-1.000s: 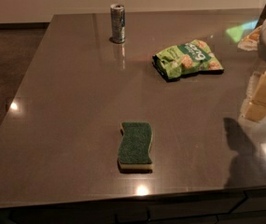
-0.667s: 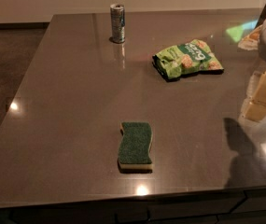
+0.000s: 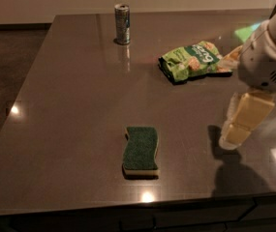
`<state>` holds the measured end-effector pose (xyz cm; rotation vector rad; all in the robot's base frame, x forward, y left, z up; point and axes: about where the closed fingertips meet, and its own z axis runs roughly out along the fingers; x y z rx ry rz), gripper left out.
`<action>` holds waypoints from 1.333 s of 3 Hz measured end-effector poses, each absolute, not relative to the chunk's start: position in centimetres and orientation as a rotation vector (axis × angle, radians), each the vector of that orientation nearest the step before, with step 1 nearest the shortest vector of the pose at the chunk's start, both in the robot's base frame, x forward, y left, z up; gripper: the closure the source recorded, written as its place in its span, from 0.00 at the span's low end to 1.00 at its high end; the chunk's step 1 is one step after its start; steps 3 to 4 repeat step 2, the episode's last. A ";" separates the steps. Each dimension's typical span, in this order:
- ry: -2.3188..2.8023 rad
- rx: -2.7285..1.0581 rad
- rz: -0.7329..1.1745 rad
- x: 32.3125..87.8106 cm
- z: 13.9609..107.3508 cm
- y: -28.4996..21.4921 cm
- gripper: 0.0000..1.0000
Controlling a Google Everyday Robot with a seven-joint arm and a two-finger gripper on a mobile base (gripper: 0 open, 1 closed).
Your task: Move redbull can near green rice chip bag
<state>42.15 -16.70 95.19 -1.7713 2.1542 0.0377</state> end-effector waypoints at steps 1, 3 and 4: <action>2.120 -1.761 0.069 42.2 93.5 -14.7 0.00; 2.120 -1.761 0.069 42.2 93.5 -14.7 0.00; 2.120 -1.761 0.069 42.2 93.5 -14.7 0.00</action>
Offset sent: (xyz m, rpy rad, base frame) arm -0.0001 0.0165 -0.0138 0.0300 -0.0077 0.0118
